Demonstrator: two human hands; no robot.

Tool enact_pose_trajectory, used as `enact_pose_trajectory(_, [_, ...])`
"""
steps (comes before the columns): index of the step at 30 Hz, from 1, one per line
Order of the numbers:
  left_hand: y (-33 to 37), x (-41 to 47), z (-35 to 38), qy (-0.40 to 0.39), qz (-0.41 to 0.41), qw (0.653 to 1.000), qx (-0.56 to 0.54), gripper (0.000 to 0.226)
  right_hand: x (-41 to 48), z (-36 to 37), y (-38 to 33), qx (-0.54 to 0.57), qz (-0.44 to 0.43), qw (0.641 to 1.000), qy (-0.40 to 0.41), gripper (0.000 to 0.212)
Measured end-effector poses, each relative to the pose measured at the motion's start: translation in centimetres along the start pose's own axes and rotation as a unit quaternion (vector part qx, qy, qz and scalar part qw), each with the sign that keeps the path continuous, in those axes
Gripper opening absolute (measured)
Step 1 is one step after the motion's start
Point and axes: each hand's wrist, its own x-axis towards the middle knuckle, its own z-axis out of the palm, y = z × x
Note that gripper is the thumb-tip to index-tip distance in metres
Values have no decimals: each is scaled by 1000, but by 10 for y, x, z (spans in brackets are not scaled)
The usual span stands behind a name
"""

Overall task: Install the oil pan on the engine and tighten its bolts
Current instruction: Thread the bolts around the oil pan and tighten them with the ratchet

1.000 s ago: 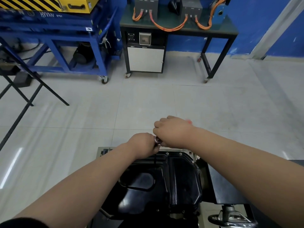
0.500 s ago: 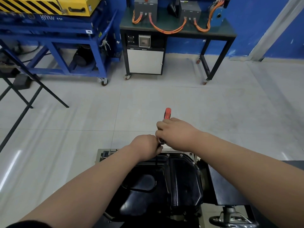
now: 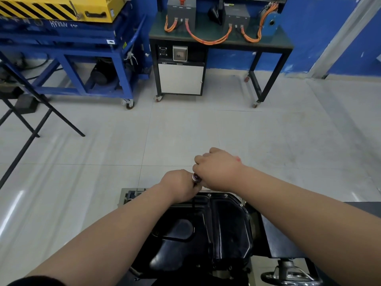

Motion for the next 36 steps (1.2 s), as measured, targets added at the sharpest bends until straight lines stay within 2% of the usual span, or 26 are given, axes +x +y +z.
enact_pose_trajectory(2, [-2, 0, -2, -34, -15, 999, -14, 26, 3, 3, -11, 37, 70, 996, -29, 35])
enact_pose_trajectory(4, [-3, -1, -2, -54, -9, 998, -29, 21, 3, 5, -17, 85, 122, 987, -67, 40])
enact_pose_trajectory(7, [-4, 0, 1, -12, 15, 1000, -6, 36, 3, 0, -12, 23, 52, 998, -31, 12])
enact_pose_trajectory(10, [0, 2, 5, 3, 49, 997, 57, 46, 5, -6, 1, -41, -13, 999, -14, 19])
enact_pose_trajectory(12, [-1, 3, 3, 4, 18, 1000, 22, 44, 6, -8, -1, -42, 20, 998, -33, 14])
enact_pose_trajectory(16, [-1, 3, -1, -22, -24, 999, -31, 27, 7, -1, -11, 103, 169, 975, -97, 37])
enact_pose_trajectory(17, [-1, 3, -1, -23, -23, 999, -34, 29, 7, 0, -11, 102, 162, 977, -93, 35])
enact_pose_trajectory(20, [3, 2, 3, 7, 6, 1000, -18, 37, 3, 1, 0, 21, 34, 998, -39, 23])
enact_pose_trajectory(22, [4, 3, 5, 22, 19, 1000, 9, 38, 1, -2, 7, 4, -11, 1000, -17, 20])
enact_pose_trajectory(25, [0, 3, 5, 11, -12, 1000, -3, 36, 3, -5, -3, -10, 11, 1000, -27, 16])
enact_pose_trajectory(27, [-2, 2, 4, -19, -24, 1000, -8, 25, 6, -4, -14, 25, 68, 996, -54, 36])
enact_pose_trajectory(29, [-4, 2, 5, -36, -15, 999, -13, 20, 7, -3, -17, 68, 113, 987, -89, 41])
enact_pose_trajectory(31, [-4, 3, 7, -22, 2, 1000, -8, 28, 7, -4, -15, 51, 81, 992, -82, 27])
enact_pose_trajectory(33, [-1, 4, 9, 3, 33, 999, 30, 40, 6, -3, -6, 3, 10, 999, -42, 16])
enact_pose_trajectory(35, [1, 6, 9, 7, 39, 998, 44, 45, 6, -2, 1, -26, -12, 999, -16, 20])
enact_pose_trajectory(36, [1, 6, 7, 8, 26, 999, 29, 44, 6, -2, 1, -26, 3, 1000, -17, 19])
